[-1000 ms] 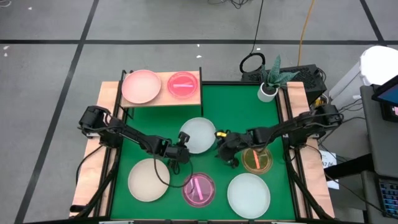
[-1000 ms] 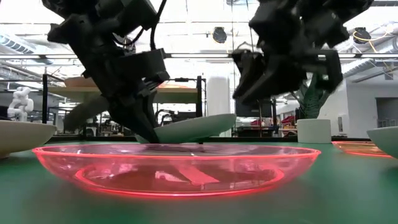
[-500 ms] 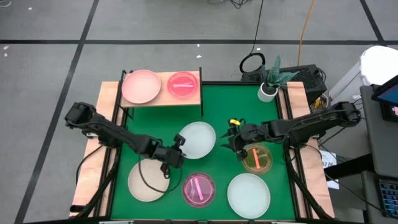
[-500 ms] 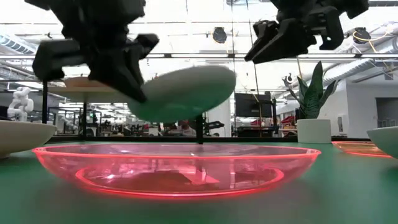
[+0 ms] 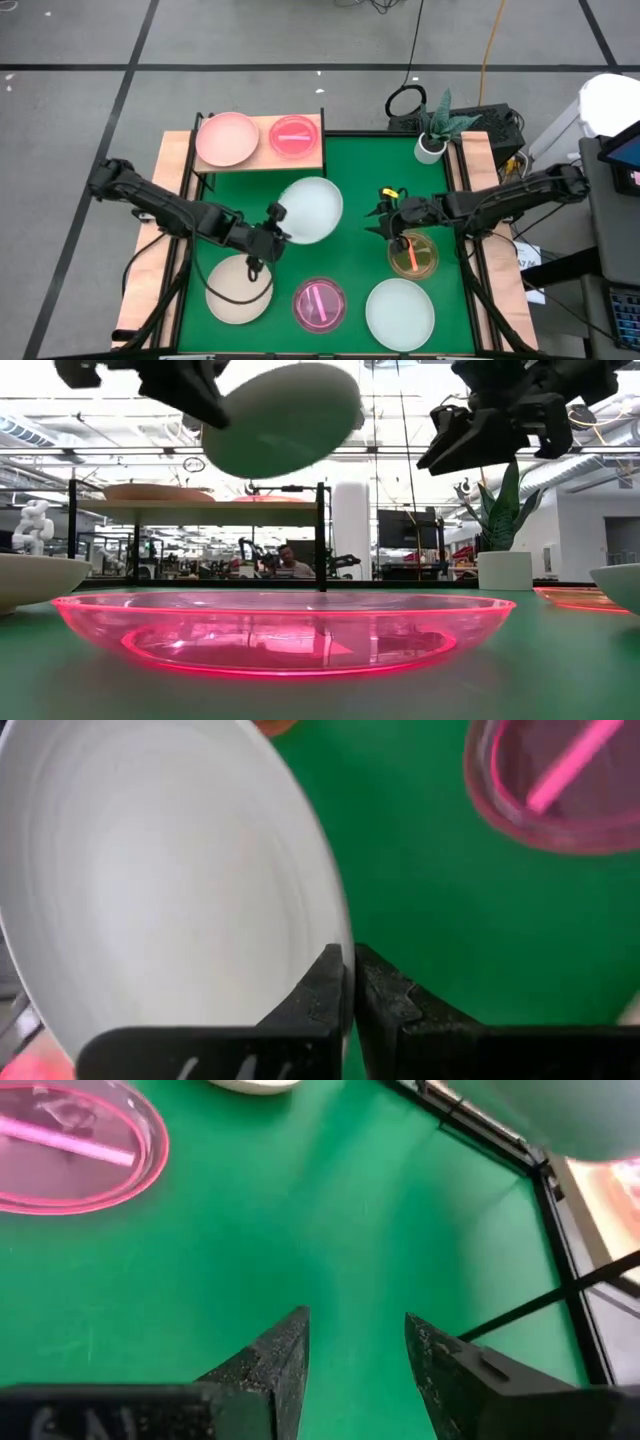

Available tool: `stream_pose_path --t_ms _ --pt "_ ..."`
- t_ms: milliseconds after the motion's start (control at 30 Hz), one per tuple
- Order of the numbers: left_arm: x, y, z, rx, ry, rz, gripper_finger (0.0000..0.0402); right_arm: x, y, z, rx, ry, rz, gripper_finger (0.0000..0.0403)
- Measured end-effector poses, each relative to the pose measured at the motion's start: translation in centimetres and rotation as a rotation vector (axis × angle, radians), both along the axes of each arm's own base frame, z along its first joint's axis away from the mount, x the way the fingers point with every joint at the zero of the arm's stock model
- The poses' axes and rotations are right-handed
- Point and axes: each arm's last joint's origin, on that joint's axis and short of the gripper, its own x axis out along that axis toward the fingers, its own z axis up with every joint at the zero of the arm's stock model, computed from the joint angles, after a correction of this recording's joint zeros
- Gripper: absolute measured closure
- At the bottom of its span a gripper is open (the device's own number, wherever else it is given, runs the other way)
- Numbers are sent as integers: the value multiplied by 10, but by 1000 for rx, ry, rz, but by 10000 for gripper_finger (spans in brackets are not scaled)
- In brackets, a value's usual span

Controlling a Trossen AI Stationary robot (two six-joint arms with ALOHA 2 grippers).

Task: Place and stack plates onto a shelf
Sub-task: Stack the top gray plate on top of the orange plate on the shelf

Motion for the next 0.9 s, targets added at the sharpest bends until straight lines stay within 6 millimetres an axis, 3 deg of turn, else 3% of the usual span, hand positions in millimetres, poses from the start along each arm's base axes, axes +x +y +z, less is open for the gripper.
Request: stream_pose_path --t_ms 267,400,900 --pt "-12 13 49 119 4 107 391 0 -1 0 4 2 -7 257" --pt "-23 27 62 165 42 195 391 0 -1 -1 8 5 -9 257" --pt "-72 103 83 140 97 613 391 0 0 -1 17 4 -12 257"
